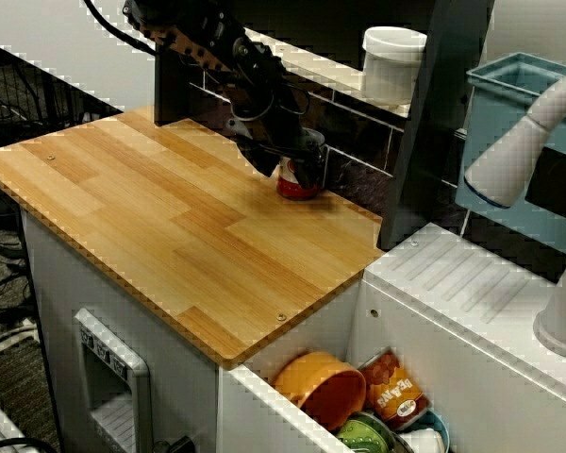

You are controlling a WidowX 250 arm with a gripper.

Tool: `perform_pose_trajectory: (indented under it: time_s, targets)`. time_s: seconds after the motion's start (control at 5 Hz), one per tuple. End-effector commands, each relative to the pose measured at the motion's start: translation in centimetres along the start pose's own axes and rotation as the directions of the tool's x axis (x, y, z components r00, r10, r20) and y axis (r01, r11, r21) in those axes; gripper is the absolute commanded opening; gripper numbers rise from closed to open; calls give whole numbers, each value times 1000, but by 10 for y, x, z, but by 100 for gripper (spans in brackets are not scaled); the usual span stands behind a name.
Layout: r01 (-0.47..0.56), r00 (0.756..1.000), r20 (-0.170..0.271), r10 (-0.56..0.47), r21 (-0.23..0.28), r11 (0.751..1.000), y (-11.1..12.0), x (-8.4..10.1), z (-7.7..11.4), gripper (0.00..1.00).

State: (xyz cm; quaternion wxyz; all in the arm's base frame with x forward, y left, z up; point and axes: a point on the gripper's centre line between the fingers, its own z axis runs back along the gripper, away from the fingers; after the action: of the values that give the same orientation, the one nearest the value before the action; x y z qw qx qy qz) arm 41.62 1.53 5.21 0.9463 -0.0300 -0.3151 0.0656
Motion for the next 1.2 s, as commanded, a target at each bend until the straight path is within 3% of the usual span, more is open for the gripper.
perform_pose_trajectory:
  time_s: [0.0, 1.0]
  targets:
    - [0, 998, 55, 0, -6, 1000, -10, 6, 7, 100]
    - [-1, 999, 53, 1, 3, 1000, -7, 10, 5, 100]
